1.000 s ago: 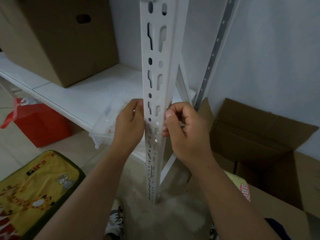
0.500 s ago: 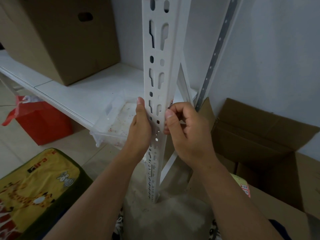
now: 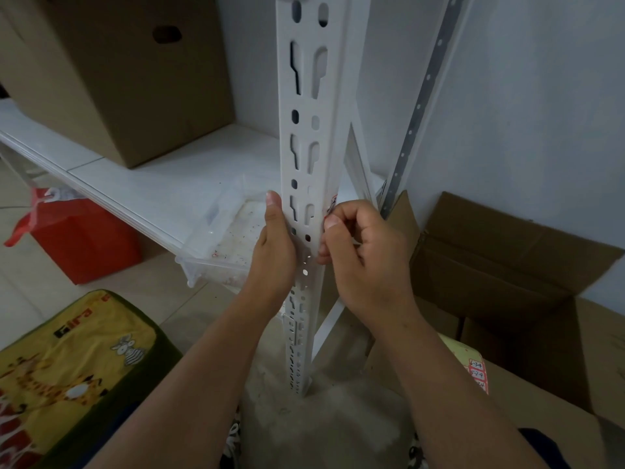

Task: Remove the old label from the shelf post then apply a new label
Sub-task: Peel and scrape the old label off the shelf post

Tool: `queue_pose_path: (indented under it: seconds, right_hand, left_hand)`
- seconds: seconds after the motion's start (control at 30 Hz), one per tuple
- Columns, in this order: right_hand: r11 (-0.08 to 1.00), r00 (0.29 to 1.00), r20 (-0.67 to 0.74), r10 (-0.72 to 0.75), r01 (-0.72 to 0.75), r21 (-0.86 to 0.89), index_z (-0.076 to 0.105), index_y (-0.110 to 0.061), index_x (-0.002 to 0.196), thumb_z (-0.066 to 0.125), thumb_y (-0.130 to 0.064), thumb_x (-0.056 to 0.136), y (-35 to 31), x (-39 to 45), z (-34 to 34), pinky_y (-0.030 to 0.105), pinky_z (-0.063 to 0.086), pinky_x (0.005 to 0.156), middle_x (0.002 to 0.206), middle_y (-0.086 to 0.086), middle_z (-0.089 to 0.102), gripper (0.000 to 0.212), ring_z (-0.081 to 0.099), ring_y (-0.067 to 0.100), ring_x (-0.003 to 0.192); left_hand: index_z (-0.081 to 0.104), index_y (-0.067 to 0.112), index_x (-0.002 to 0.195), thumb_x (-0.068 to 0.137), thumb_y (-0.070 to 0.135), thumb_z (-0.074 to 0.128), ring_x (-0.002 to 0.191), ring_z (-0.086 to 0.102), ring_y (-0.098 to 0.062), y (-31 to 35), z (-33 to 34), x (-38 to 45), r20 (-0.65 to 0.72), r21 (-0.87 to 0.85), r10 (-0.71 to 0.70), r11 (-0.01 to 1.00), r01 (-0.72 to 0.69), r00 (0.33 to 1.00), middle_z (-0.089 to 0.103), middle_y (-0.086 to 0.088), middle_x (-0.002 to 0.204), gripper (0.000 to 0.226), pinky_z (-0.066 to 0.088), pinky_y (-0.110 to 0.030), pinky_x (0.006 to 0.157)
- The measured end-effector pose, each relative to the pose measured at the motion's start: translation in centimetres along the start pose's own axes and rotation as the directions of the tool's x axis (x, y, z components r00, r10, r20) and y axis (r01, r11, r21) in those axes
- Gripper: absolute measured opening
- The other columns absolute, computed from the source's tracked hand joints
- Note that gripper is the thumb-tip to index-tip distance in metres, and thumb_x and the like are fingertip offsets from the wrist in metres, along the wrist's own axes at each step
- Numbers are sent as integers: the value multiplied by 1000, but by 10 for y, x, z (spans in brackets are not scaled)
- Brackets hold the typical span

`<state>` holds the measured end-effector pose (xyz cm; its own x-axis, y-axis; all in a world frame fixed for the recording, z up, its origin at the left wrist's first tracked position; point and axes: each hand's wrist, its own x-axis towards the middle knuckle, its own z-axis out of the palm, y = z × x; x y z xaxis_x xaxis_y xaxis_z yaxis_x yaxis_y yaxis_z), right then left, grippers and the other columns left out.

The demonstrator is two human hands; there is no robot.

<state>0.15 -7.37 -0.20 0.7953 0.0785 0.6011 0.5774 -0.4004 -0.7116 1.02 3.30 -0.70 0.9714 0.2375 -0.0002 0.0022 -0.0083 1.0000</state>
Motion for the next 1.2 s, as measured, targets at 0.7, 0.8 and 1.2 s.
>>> queue_pose_path:
  seconds: [0.7, 0.8, 1.2]
  right_hand:
    - [998, 996, 57, -62, 61, 18, 56, -18, 91, 44, -29, 96, 2, 3, -5, 15, 52, 63, 76, -19, 55, 17, 61, 4, 72]
    - [998, 999, 40, -36, 34, 43, 55, -21, 88, 46, -25, 96, 0, 4, -3, 23, 55, 62, 74, -17, 56, 12, 61, 8, 69]
    - [975, 989, 83, 120, -133, 175, 57, -25, 84, 48, -27, 95, -3, 3, -6, 41, 55, 64, 74, -2, 61, 15, 62, 19, 67]
  left_hand:
    - [58, 43, 82, 100, 57, 12, 78, 52, 10, -1, -2, 1, 16, -15, -37, 999, 37, 999, 60, 22, 75, 51, 37, -26, 88]
    - [59, 43, 85, 99, 58, 12, 83, 53, 8, -3, -4, -1, 20, -12, -43, 999, 43, 999, 61, 21, 81, 51, 37, -28, 89]
    - [69, 37, 93, 96, 65, 11, 87, 66, 7, -7, -2, -1, 47, -34, 69, 997, -67, 997, 74, 15, 85, 64, 46, -21, 81]
